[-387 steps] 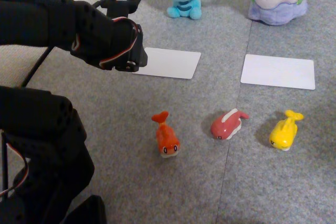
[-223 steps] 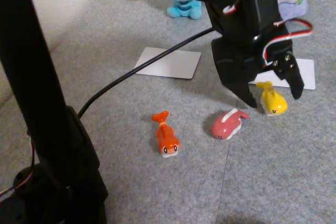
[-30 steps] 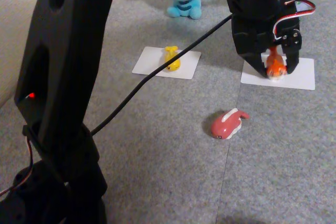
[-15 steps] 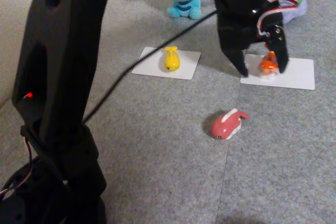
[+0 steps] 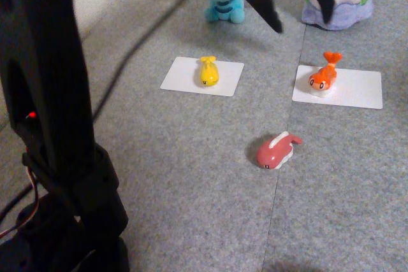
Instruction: Wooper wants to eat egg sudhi, and Goomy wants to eat shrimp sushi
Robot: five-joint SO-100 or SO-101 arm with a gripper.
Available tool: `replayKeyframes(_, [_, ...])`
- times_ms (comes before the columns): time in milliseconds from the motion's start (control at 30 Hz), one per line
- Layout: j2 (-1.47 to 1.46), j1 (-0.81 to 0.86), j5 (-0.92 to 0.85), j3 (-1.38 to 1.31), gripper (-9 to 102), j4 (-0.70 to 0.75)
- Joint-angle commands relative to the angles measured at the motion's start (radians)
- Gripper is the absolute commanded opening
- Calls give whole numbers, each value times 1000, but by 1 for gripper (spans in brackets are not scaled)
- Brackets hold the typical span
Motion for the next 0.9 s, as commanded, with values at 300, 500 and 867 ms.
replayKeyframes(300, [508, -198, 189, -2, 22, 264])
replayKeyframes(500, [741, -436, 417, 193, 22, 225])
replayKeyframes(867, [1068, -554, 635, 742, 21, -153])
